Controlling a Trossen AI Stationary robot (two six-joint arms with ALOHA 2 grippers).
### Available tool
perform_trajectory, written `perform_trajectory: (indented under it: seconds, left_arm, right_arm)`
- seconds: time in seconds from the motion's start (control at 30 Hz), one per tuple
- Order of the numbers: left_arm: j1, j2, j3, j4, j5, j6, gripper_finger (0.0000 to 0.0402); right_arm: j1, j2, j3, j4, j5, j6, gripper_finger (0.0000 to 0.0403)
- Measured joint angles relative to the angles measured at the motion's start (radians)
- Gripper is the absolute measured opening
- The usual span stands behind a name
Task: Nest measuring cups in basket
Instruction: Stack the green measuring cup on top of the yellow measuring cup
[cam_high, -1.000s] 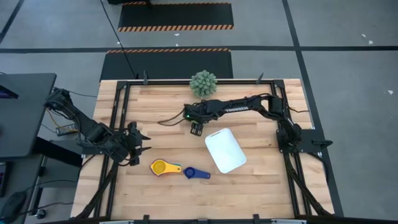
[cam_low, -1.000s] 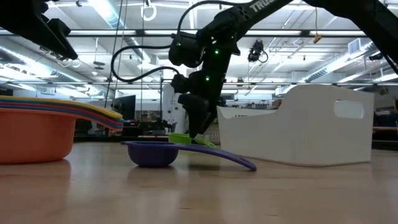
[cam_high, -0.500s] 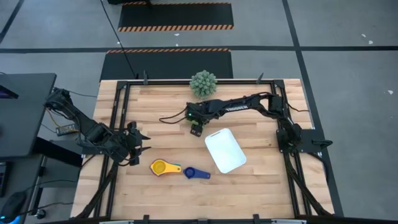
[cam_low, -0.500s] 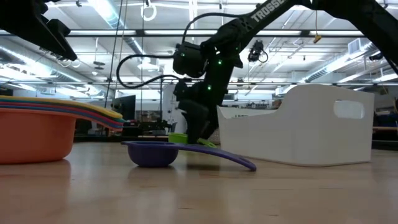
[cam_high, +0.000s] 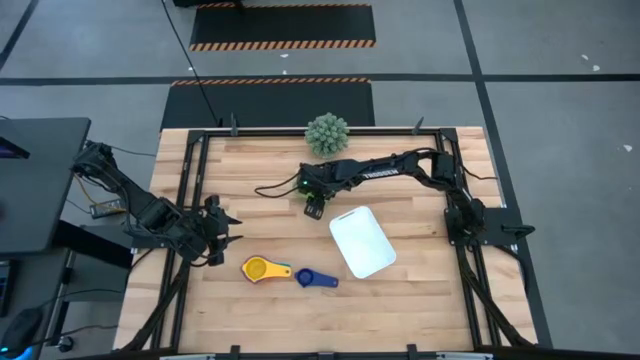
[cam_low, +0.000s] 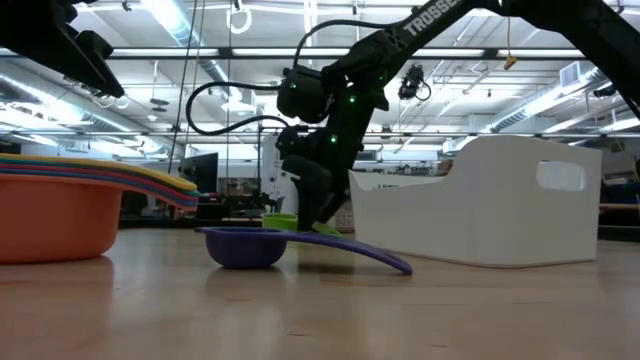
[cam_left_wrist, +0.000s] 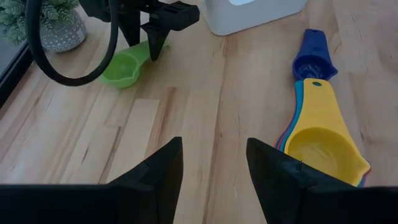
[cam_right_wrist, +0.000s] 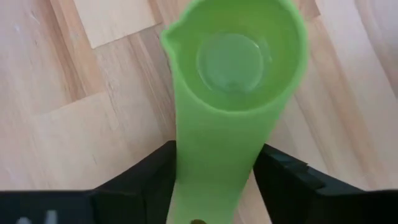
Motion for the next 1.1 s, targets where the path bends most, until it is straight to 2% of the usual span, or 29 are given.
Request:
perform_trajectory:
  seconds: [0.23,0.83,1.1]
  left_arm:
    - [0.000,0.000,0.000,0.000,0.000,0.000,0.0182]
    - [0.000,0.000,0.000,-0.005,0.000,0.000,0.0182]
    - [0.000,0.000,0.000,-0.004,0.000,-0.002,0.0182]
  right_arm:
    - [0.000,0.000,0.000,0.000,0.001,-0.003,0.0180]
    - [0.021,-0.031,0.001,0.000,0.004,-0.048,0.0180]
    - [0.071,-0.070,0.002,0.035,0.003,-0.045,0.0180]
